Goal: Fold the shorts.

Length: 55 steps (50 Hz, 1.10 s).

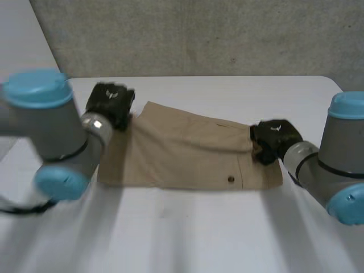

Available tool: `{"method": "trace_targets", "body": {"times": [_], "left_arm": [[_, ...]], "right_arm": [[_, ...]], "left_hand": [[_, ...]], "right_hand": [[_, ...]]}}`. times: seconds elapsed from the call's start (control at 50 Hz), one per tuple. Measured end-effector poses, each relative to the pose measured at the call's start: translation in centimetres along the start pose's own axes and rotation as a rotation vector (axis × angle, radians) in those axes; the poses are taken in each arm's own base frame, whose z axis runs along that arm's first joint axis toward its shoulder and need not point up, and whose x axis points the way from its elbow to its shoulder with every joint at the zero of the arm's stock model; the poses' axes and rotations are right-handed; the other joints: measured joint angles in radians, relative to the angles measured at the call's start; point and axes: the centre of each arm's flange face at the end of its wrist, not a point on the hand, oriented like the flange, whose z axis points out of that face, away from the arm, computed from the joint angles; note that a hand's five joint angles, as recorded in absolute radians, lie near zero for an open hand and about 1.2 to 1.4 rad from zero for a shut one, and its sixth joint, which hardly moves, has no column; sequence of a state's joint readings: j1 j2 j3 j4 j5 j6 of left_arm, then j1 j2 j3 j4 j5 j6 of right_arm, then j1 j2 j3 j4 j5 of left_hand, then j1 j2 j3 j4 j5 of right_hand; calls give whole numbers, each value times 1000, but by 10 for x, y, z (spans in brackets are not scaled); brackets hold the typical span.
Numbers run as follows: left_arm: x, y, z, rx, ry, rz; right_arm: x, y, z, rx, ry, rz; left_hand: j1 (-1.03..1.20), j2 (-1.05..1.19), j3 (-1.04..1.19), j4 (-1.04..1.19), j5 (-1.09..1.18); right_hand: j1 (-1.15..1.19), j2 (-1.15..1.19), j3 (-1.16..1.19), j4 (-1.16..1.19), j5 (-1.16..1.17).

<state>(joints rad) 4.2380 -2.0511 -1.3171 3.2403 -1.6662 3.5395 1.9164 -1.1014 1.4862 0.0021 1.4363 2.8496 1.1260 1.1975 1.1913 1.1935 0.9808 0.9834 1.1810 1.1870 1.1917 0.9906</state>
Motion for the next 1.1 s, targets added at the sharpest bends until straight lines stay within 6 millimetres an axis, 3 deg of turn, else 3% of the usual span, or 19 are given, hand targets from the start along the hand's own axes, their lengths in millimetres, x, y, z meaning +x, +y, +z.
{"method": "trace_targets", "body": {"times": [0.02,0.14,0.18,0.2,0.28,0.36,0.44,0.46,0.48,0.5,0.52,0.62,0.72,0.76,0.78,0.86,0.94,0.96,1.1], "left_arm": [[0,-4,22,42,-19,46],[13,4,98,202,-82,137],[14,5,102,212,-85,138],[19,10,116,252,-93,139],[33,28,145,348,-95,133],[45,44,156,390,-67,133],[53,56,160,411,-52,134],[56,60,160,418,-51,133],[58,63,160,421,-50,132],[60,65,160,422,-49,130],[62,69,159,420,-49,127],[62,67,150,412,-51,106],[51,51,133,404,-49,68],[38,32,110,390,-42,21],[38,32,110,390,-42,21],[26,20,79,352,-27,-28],[24,19,73,342,-23,-36],[18,18,48,296,-7,-68],[17,28,10,208,29,-118]], "right_arm": [[5,-7,6,39,32,-15],[22,-25,35,173,173,-51],[23,-25,38,183,185,-54],[25,-26,43,198,202,-61],[31,-22,77,268,298,-145],[29,-15,103,312,350,-234],[26,-7,123,343,374,-293],[25,-5,128,351,378,-306],[24,-5,130,356,380,-311],[24,-4,132,361,382,-316],[23,-5,133,367,382,-314],[26,-21,119,389,374,-271],[28,-38,90,384,339,-206],[26,-43,60,331,271,-159],[26,-43,60,331,271,-159],[22,-27,34,193,175,-102],[21,-22,30,160,157,-85],[19,-2,20,46,108,-4],[23,24,21,-36,78,96]], "left_hand": [[0,0,0,0,0],[0,0,0,0,0],[0,0,0,0,0],[0,0,0,0,0],[0,1,0,1,0],[0,1,0,4,0],[-108,-130,-127,-127,-104],[-316,-338,-310,-312,-286],[-316,-338,-310,-312,-286],[-764,-715,-702,-713,-688],[-912,-915,-903,-916,-878],[-931,-993,-976,-986,-936],[-931,-994,-976,-986,-936],[-931,-994,-976,-986,-936],[-931,-994,-976,-986,-936],[-931,-996,-976,-986,-936],[-931,-996,-976,-986,-936],[-931,-996,-976,-986,-936],[-931,-996,-976,-986,-936]], "right_hand": [[0,0,0,0,0],[0,0,0,0,0],[0,0,0,0,0],[0,0,0,0,0],[0,0,0,0,0],[-8,-18,-14,-15,-8],[-535,-597,-572,-575,-532],[-700,-802,-794,-798,-758],[-731,-855,-848,-854,-813],[-759,-907,-904,-911,-869],[-778,-956,-970,-956,-917],[-778,-957,-973,-956,-919],[-778,-957,-973,-956,-922],[-778,-957,-973,-956,-922],[-778,-957,-973,-956,-922],[-778,-957,-973,-956,-922],[-778,-957,-973,-956,-922],[-778,-956,-971,-956,-922],[-686,-835,-842,-846,-823]]}}
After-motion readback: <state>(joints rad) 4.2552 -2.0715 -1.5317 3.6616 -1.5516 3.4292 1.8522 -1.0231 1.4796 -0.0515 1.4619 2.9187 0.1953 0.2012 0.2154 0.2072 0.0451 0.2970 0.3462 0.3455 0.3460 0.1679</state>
